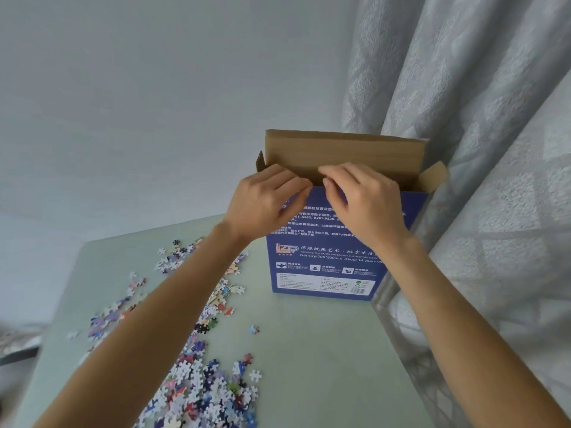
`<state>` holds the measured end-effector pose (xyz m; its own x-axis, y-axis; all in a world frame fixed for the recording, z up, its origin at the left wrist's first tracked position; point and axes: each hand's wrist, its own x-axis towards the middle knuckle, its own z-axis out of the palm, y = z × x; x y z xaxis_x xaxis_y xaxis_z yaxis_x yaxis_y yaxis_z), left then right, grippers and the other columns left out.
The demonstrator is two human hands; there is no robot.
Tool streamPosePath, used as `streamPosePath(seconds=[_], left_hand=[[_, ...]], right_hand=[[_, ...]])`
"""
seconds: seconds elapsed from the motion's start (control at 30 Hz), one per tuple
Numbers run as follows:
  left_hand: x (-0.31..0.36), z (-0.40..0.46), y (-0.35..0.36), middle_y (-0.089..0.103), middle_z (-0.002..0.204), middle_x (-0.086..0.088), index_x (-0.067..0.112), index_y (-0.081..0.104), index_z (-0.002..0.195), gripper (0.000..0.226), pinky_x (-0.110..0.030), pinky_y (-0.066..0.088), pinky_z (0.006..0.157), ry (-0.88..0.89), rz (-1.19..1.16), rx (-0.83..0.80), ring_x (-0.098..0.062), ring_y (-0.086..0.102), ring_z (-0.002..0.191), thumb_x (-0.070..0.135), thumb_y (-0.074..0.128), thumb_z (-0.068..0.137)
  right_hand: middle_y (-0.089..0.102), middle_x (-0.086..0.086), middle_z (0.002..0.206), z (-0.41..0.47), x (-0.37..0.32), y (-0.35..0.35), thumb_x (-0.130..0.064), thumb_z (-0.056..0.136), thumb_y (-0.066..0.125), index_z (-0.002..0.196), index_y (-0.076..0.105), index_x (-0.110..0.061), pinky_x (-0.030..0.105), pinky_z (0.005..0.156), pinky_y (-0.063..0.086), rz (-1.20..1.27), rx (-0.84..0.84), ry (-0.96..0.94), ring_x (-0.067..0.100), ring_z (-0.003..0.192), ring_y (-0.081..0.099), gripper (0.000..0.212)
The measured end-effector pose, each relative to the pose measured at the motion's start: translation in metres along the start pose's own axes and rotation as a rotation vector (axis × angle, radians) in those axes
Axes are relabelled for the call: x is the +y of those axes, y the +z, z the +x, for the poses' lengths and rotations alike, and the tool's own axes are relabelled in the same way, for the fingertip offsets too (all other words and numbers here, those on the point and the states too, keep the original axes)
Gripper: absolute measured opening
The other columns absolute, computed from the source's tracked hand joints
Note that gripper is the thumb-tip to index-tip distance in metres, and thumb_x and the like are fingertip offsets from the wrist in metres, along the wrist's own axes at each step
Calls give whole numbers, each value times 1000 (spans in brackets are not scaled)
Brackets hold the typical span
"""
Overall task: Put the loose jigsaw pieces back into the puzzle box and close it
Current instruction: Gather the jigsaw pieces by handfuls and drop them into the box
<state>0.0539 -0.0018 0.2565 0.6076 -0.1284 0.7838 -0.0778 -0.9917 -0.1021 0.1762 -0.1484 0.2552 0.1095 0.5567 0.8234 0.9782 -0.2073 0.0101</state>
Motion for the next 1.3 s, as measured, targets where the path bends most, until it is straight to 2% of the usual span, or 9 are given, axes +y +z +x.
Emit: streamPosePath(seconds=[0.2,0.37,0.47,0.53,0.7,0.87,1.03,1.13,1.3], left_hand=[[13,-128,-32,71,79,1,9,72,86,21,-28,50,59,-439,-75,4,-15,63,70,18,53,91],[-5,-237,-52,69,95,6,23,66,106,33,-33,53,79,-978,-92,-369,-10,59,85,43,46,88],[-21,-285,-51,63,117,0,19,60,119,33,-39,47,96,-1142,-92,-557,-14,58,100,36,56,90],[-34,-313,-44,54,130,-2,18,54,126,39,-39,41,103,-1174,-86,-630,-19,53,116,34,56,90],[-76,-371,-24,37,145,0,25,41,137,52,-42,22,113,-1251,20,-673,-21,29,135,38,56,88],[-115,-410,-12,23,152,0,27,35,139,56,-42,5,117,-1299,126,-716,-21,12,142,45,52,89],[-141,-452,-12,8,156,2,30,19,146,63,-41,-7,116,-1397,290,-653,-18,-5,144,55,38,91],[-154,-464,-11,1,157,2,27,10,148,67,-39,-4,116,-1467,203,-665,-16,-7,143,56,33,92],[-154,-462,-2,7,156,6,27,15,148,68,-33,-3,115,-1371,66,-715,-11,-2,143,64,21,91]], right_hand=[[71,0,83,-62,-75,45,-13,90,56,97,71,-11,28,59,54,223,-113,-139,16,72,66,17],[69,1,93,-113,-131,118,-17,90,49,102,67,-13,31,59,55,407,-573,-70,18,79,65,22],[61,0,119,-124,-149,173,-19,92,51,119,60,-15,35,84,52,518,-831,161,18,108,55,29],[53,0,133,-123,-154,211,-22,93,51,129,53,-16,34,102,40,573,-946,272,18,123,45,36],[31,8,151,-118,-146,299,-30,96,50,141,37,-16,41,115,21,483,-983,449,25,140,23,50],[15,12,156,-117,-129,372,-37,97,44,149,21,-18,43,118,11,305,-933,669,27,144,11,60],[2,11,158,-114,-120,428,-47,98,32,150,7,-18,41,118,1,185,-975,702,26,145,1,64],[1,7,158,-110,-118,449,-48,99,24,150,9,-17,43,118,-3,184,-1020,620,23,146,-2,61],[-2,-1,158,-123,-142,432,-53,97,11,149,8,-25,37,114,-13,327,-1146,173,14,143,-9,60]])
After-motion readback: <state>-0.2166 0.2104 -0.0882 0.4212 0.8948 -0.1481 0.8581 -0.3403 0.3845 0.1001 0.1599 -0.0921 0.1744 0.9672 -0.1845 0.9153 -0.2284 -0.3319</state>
